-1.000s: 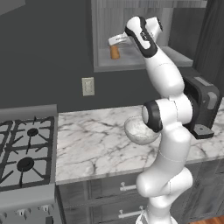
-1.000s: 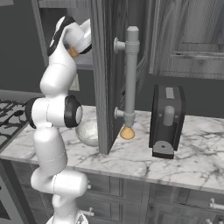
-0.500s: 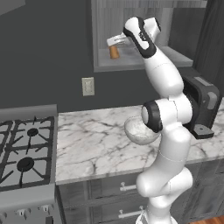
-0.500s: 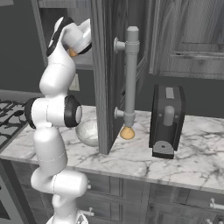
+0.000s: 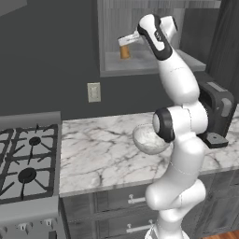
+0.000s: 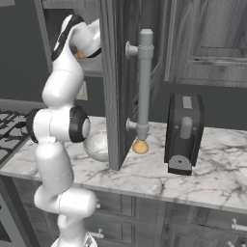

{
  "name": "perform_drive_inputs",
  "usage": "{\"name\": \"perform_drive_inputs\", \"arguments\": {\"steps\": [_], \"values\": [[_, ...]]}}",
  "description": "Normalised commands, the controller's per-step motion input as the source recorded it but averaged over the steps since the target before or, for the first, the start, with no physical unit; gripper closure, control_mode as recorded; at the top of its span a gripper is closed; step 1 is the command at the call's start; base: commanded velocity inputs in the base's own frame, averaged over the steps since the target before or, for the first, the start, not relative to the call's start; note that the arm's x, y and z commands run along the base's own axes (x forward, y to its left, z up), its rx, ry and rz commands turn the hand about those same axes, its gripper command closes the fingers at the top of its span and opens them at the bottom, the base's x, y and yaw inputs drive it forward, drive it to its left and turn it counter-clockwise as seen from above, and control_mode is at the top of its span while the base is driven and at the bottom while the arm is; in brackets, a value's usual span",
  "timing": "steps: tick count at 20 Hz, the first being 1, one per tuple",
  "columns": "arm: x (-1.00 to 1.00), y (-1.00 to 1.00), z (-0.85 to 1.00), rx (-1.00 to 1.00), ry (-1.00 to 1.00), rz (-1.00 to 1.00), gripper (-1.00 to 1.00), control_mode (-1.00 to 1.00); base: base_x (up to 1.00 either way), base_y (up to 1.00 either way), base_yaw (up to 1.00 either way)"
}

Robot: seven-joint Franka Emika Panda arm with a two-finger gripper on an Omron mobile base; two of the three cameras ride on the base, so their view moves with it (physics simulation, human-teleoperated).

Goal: Retrieve the bottle and the shaker from the cabinet and place them next to the mixing bowl on the counter. Then add garlic from the fridge to the mixing bowl.

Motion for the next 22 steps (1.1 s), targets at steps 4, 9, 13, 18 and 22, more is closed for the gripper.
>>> {"name": "perform_drive_inputs", "arguments": {"steps": [4,9,13,18,22], "values": [[-0.59,-0.45,0.14,0.04,-0.19,-0.1,1.0,-1.0,0.0,0.0,0.0],[-0.68,-0.44,0.0,0.03,-0.25,-0.18,1.0,-1.0,0.0,0.0,0.0],[-0.73,-0.2,0.19,0.04,-0.2,-0.28,1.0,-1.0,0.0,0.0,0.0],[-0.73,0.0,0.27,0.0,-0.11,-0.4,1.0,-1.0,0.0,0.0,0.0],[-0.68,0.0,0.13,0.0,-0.07,-0.47,1.0,-1.0,0.0,0.0,0.0]]}}
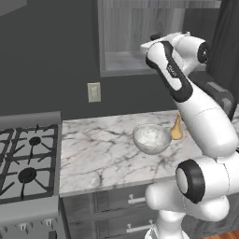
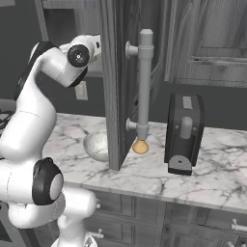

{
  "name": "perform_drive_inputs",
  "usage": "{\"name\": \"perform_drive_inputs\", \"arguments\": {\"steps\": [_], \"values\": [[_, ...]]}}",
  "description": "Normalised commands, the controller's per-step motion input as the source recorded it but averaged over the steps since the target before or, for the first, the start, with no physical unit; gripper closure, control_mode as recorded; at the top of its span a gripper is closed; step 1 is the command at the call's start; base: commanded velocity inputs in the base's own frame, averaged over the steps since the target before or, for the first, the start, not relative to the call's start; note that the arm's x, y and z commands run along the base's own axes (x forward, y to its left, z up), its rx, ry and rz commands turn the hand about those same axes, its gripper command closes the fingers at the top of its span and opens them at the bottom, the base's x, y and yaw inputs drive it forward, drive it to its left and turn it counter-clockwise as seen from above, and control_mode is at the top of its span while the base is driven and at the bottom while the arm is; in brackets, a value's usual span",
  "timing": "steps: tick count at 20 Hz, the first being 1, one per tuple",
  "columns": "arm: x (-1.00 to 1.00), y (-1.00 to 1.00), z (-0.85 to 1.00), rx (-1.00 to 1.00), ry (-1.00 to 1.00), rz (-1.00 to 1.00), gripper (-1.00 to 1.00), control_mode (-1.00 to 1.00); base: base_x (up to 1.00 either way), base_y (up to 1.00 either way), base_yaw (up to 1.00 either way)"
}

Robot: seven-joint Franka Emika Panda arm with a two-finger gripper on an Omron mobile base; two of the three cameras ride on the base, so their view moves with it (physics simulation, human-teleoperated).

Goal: Retrieve the bottle and the shaker from the cabinet and place them next to the mixing bowl on the counter. Then add garlic from the fridge to the mixing bowl.

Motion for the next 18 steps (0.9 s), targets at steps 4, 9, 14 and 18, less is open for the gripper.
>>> {"name": "perform_drive_inputs", "arguments": {"steps": [4,9,14,18], "values": [[-0.71,-0.16,0.0,0.0,0.0,-0.34,1.0,-1.0,0.0,0.0,0.0],[-0.74,-0.15,-0.1,0.0,0.0,-0.35,1.0,-1.0,0.0,0.0,0.0],[-0.65,-0.09,-0.14,0.0,0.01,-0.34,1.0,-1.0,0.0,0.0,0.0],[-0.67,-0.38,-0.16,0.0,0.07,-0.16,1.0,-1.0,0.0,0.0,0.0]]}}
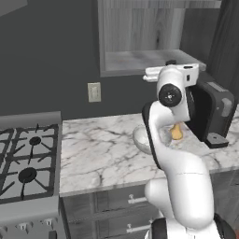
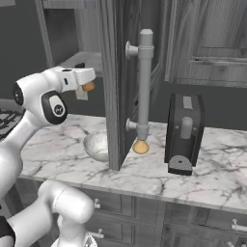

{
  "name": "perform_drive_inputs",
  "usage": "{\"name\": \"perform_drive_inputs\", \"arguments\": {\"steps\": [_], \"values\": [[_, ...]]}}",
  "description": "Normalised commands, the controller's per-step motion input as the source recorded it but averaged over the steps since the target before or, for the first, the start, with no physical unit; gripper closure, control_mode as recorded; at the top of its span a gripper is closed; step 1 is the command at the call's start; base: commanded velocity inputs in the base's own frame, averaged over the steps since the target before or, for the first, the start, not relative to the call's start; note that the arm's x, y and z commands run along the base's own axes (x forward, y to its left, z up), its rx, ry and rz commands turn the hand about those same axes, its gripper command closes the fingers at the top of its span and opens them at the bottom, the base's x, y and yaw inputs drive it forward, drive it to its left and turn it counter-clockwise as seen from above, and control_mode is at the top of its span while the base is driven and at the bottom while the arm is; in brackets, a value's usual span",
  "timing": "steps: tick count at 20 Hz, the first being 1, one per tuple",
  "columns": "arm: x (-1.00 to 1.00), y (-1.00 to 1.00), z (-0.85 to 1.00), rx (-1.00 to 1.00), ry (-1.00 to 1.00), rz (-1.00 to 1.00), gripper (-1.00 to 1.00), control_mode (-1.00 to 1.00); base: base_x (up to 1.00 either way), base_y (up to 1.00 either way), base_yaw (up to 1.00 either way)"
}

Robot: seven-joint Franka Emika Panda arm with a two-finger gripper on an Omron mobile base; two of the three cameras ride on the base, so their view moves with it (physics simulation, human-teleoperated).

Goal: Retrieve the bottle and the shaker from the cabinet and place them next to the mixing bowl on the counter. Then add garlic from the fridge to the mixing bowl.

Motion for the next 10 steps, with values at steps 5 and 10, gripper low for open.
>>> {"name": "perform_drive_inputs", "arguments": {"steps": [5,10], "values": [[-0.66,-0.47,-0.14,0.03,0.1,-0.01,1.0,-1.0,0.0,0.0,0.0],[-0.67,-0.46,-0.25,0.04,0.06,0.0,1.0,-1.0,0.0,0.0,0.0]]}}
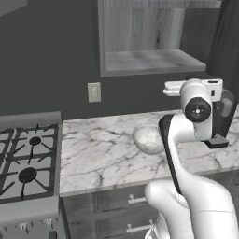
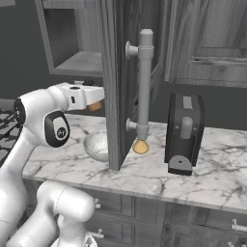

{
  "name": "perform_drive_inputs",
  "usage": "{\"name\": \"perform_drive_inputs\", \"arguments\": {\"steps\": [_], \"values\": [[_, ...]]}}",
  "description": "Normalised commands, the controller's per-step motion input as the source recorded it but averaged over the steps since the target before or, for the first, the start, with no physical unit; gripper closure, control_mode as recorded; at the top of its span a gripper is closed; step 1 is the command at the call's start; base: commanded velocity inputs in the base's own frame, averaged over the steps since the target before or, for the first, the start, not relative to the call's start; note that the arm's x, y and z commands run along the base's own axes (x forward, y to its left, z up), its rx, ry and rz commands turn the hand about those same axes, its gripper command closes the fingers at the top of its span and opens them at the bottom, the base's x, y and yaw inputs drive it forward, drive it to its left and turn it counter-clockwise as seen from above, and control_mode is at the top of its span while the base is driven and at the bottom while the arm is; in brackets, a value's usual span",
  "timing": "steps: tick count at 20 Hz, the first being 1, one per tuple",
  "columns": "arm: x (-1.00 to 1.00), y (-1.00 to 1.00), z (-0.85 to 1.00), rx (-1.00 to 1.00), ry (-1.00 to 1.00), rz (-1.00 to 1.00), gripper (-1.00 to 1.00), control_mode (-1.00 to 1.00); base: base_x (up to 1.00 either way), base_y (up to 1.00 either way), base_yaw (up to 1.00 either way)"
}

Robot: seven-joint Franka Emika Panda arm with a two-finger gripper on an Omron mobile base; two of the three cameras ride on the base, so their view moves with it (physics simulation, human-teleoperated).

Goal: Retrieve the bottle and the shaker from the cabinet and place them next to the mixing bowl on the counter. Then add garlic from the fridge to the mixing bowl.

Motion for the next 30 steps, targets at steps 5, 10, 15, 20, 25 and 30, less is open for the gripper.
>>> {"name": "perform_drive_inputs", "arguments": {"steps": [5,10,15,20,25,30], "values": [[-0.55,-0.29,-0.37,0.03,0.03,0.0,1.0,-1.0,0.0,0.0,0.0],[-0.35,-0.08,-0.52,0.0,0.0,0.0,1.0,-1.0,0.0,0.0,0.0],[-0.15,-0.01,-0.57,0.0,0.0,0.01,1.0,-1.0,0.0,0.0,0.0],[-0.01,0.0,-0.58,0.01,0.01,0.05,1.0,-1.0,0.0,0.0,0.0],[0.0,-0.09,-0.62,0.0,0.0,0.08,1.0,-1.0,0.0,0.0,0.0],[0.0,-0.16,-0.65,0.01,0.0,0.11,1.0,-1.0,0.0,0.0,0.0]]}}
